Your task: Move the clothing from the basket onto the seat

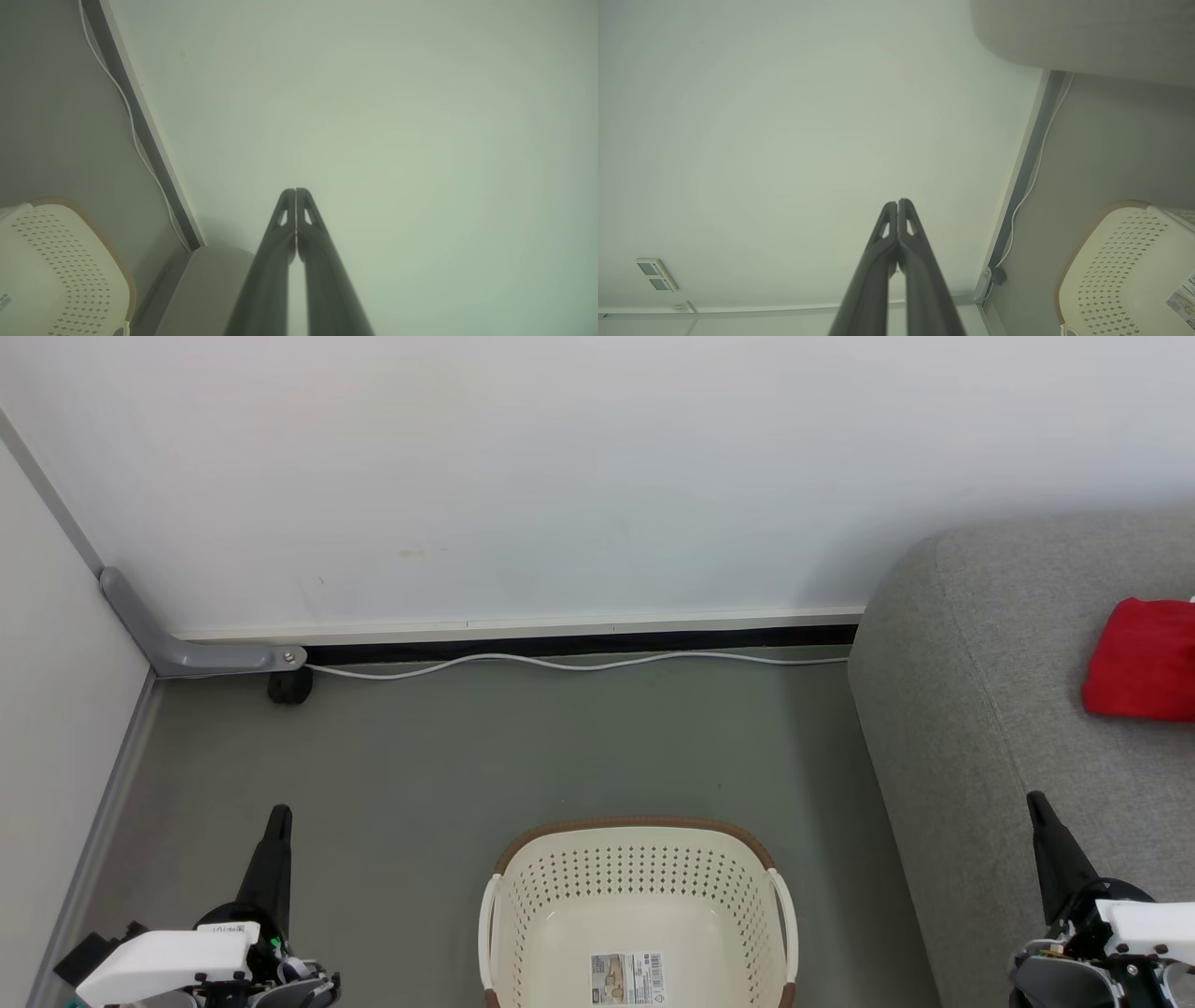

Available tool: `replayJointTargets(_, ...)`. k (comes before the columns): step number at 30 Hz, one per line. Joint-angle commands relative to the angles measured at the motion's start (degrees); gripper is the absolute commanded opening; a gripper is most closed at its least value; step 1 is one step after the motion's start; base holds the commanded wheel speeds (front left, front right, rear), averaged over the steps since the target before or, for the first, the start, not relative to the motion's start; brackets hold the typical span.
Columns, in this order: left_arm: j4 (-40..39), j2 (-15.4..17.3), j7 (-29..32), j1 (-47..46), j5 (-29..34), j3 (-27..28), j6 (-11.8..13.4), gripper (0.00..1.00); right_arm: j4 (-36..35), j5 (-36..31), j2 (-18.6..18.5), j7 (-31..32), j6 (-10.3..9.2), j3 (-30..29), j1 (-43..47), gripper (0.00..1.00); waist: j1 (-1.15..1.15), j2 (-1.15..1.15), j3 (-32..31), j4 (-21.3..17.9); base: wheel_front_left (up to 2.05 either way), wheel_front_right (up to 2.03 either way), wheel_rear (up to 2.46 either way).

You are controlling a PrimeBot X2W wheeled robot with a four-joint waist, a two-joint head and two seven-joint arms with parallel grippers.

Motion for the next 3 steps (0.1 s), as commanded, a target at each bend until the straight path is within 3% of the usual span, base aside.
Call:
replayJointTargets(1,-1.6,0.6,0.4,-3.3,-0.2,1.9,-0.5,0.00,-1.8,0.7,-0.6,0.4,0.25,1.0,-1.6,0.00,0.00,-0.01,0.0,0.0,0.00,0.00,0.00)
replayJointTargets(3,-1.6,0.6,0.4,-3.3,-0.2,1.9,-0.5,0.00,-1.8,0.7,-0.6,0.4,0.25,1.0,-1.6,0.00,0.00,-0.01,0.0,0.0,0.00,0.00,0.00)
